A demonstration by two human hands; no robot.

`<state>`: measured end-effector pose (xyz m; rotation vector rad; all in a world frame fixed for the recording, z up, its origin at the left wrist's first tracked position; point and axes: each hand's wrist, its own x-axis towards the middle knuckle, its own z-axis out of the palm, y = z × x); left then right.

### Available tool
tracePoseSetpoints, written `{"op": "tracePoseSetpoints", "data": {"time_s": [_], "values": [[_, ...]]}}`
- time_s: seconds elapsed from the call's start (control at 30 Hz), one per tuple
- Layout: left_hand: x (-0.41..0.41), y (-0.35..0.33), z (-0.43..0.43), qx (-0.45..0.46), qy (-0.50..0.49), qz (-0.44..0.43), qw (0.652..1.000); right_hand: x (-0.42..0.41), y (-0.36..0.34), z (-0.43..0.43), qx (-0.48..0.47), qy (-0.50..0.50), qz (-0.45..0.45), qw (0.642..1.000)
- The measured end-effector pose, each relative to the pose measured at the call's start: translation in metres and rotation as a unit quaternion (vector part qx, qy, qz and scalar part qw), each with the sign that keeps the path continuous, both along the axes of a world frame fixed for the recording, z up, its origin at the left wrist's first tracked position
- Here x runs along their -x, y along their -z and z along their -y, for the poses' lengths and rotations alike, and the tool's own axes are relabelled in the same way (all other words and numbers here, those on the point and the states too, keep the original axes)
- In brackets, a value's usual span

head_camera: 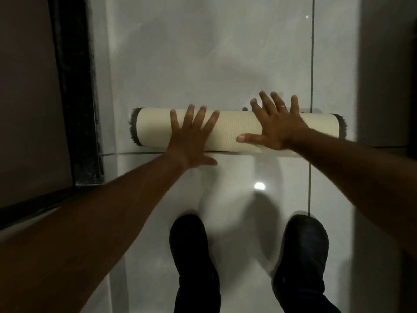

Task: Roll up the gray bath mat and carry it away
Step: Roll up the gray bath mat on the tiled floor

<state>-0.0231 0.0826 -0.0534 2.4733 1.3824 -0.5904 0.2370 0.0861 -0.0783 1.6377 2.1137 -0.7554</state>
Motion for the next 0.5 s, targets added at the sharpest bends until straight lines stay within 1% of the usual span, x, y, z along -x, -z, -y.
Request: {"op": "tracePoseSetpoints", "data": {"time_s": [0.13, 0.2, 0.27, 0.4, 0.5], "values": [[-0.006, 0.009, -0.004, 0.011, -0.042, -0.003, 0.999, 0.004, -0.003, -0.025, 0.086, 0.039, -0.029, 0.995], [-0.005, 0.012, 0.0, 0.004, -0.034, 0.007, 0.999, 0.019, -0.004, -0.039, 0.123, 0.021, -0.057, 0.991], [0.0, 0.015, 0.008, 0.007, -0.027, 0.019, 0.999, 0.036, -0.002, -0.049, 0.165, 0.034, -0.096, 0.981], [0.002, 0.018, 0.012, 0.014, -0.042, 0.038, 0.998, 0.048, 0.005, -0.048, 0.17, 0.06, -0.135, 0.974], [0.003, 0.018, 0.015, 0.016, -0.034, 0.044, 0.998, 0.05, 0.007, -0.049, 0.164, 0.057, -0.127, 0.977]]}}
